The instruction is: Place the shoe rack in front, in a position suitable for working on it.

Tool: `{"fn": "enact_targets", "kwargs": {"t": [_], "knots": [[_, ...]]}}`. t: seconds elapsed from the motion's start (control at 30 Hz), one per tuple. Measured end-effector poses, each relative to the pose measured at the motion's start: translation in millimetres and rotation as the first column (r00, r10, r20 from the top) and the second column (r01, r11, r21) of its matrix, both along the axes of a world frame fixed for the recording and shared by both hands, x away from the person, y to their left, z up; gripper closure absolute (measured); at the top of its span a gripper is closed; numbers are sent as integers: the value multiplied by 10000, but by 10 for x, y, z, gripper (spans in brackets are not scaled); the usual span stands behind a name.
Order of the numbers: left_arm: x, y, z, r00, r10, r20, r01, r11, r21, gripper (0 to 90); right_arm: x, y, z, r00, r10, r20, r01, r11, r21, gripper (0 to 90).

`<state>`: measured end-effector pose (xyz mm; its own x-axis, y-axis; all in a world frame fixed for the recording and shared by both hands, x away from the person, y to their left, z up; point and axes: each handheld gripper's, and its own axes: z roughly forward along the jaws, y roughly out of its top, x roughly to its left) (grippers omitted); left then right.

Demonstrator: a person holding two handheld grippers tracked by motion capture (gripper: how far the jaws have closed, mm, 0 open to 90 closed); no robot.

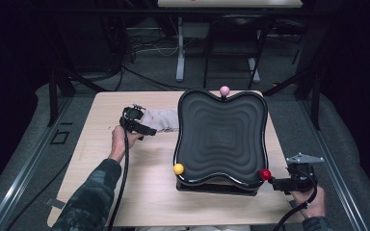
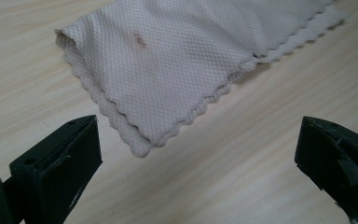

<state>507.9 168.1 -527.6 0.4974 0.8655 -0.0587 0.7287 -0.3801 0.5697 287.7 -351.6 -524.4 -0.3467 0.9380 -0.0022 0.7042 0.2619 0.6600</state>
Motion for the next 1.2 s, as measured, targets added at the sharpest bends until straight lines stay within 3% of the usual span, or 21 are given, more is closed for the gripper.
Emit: {"fn": "enact_targets", "kwargs": {"t": [0.13, 0.2, 0.27, 0.6, 0.93, 1.1, 1.2], "knots": [[123, -59, -107, 9996, 279, -28, -279, 9996, 73, 70, 2, -1, -7, 10000, 20, -56, -21, 10000, -62, 12], [163, -84, -146, 9992, 393, -41, -392, 9991, 170, 165, 3, -4, -3, 10000, 59, -76, -60, 9999, -133, 12], [207, -110, -200, 9985, 518, -155, -514, 9983, 257, 175, 3, -1, -7, 10000, 42, -37, -42, 10000, -40, 13], [307, -151, -329, 9964, 780, -328, -749, 9936, 848, 400, 4, 4, -3, 9998, 144, -97, -145, 9998, -115, 15], [267, -153, -322, 9960, 895, -51, -887, 9926, 824, 686, 2, 16, -19, 10000, 23, 4, -23, 9999, -122, 20], [233, -182, -326, 9965, 812, 217, -831, 9898, 1160, 851, 0, 19, -12, 9999, 95, -47, -96, 9999, -134, 21], [211, -158, -330, 9950, 882, 474, -933, 9884, 1195, 868, -5, 19, -1, 9999, 96, -79, -97, 9998, -155, 21]]}}
